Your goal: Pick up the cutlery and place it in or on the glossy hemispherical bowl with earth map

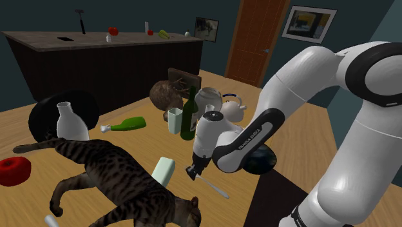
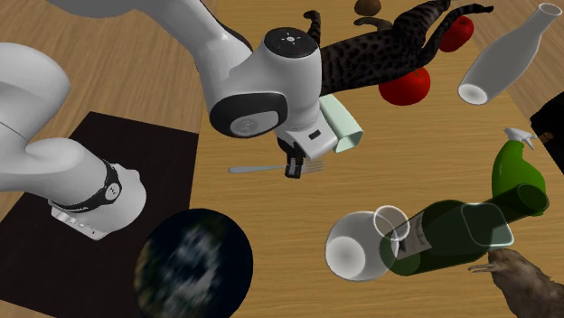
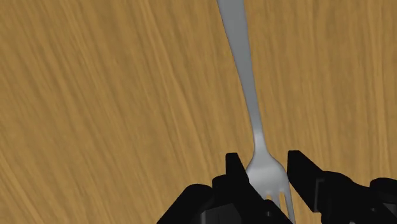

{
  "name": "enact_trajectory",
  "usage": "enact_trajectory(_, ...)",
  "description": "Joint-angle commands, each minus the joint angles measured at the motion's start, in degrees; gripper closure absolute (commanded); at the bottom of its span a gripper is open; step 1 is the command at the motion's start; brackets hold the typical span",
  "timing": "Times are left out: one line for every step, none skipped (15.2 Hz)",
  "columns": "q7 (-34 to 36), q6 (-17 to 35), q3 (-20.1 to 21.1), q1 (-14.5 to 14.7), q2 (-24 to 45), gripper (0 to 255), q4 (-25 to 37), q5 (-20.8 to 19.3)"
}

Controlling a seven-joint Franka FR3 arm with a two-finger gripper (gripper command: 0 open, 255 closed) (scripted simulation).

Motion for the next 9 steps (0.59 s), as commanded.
enact_trajectory(-1.3, -0.9, 1.0, -0.1, -1.0, 255, 0.0, 1.9)
enact_trajectory(-2.2, -1.7, 1.4, -0.4, -1.9, 255, -0.1, 3.1)
enact_trajectory(-3.1, -2.5, 1.8, -0.5, -2.9, 255, -0.1, 4.3)
enact_trajectory(-4.0, -3.3, 2.2, -0.6, -3.8, 255, -0.1, 5.5)
enact_trajectory(-4.8, -4.1, 2.4, -0.7, -4.7, 255, -0.1, 6.7)
enact_trajectory(-5.6, -4.9, 2.6, -0.7, -5.7, 255, 0.0, 7.8)
enact_trajectory(-6.3, -5.8, 2.8, -0.7, -6.6, 255, 0.0, 8.8)
enact_trajectory(-7.0, -6.6, 2.9, -0.7, -7.5, 255, 0.1, 9.7)
enact_trajectory(-7.7, -7.5, 2.9, -0.7, -8.4, 255, 0.2, 10.6)
